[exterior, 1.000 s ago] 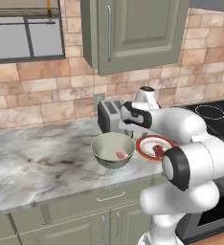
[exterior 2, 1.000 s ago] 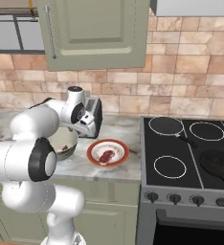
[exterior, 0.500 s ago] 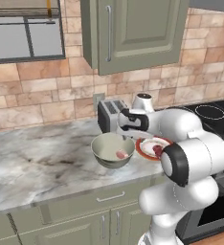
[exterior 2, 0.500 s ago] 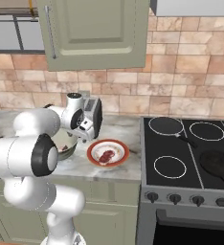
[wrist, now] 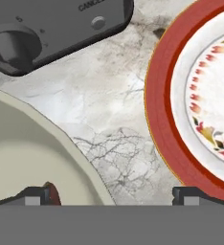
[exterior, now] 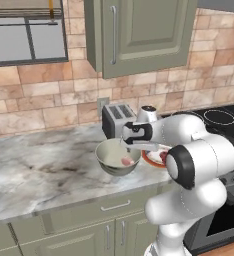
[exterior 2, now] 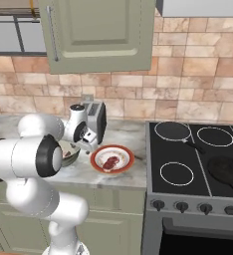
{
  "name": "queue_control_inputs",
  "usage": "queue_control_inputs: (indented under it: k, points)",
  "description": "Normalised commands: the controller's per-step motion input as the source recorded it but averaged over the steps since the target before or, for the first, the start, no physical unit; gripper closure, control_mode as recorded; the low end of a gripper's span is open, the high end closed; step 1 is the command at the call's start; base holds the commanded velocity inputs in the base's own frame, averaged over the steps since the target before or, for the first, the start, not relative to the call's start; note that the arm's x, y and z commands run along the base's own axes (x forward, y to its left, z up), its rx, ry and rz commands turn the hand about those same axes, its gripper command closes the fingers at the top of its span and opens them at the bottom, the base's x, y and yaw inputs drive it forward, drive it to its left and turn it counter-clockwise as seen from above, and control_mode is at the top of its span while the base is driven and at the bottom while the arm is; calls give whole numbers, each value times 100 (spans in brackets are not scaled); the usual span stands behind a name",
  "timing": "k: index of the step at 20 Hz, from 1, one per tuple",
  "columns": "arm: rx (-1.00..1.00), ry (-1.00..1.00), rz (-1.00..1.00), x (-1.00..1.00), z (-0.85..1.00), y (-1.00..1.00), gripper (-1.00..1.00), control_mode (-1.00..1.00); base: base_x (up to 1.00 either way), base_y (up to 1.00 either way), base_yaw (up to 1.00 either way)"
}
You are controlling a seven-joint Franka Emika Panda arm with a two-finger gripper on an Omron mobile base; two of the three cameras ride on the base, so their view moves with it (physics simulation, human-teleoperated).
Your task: Place one of the steaks on the plate and the other in the bowl. Then place the bowl in the fridge.
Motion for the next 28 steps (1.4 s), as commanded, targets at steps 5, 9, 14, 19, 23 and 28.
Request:
queue_control_inputs:
  k: [5,9,14,19,23,28]
  points:
    - [0,0,0,0,-10,6,-100,-100,0,0,0]
    - [0,0,0,0,0,19,-100,-100,0,0,0]
    - [0,0,0,0,0,25,100,-100,0,0,0]
    - [0,0,0,0,0,9,100,-100,0,0,0]
    - [0,-1,0,0,0,0,100,-100,0,0,0]
    - [1,-1,-10,-25,8,-2,100,-100,0,0,0]
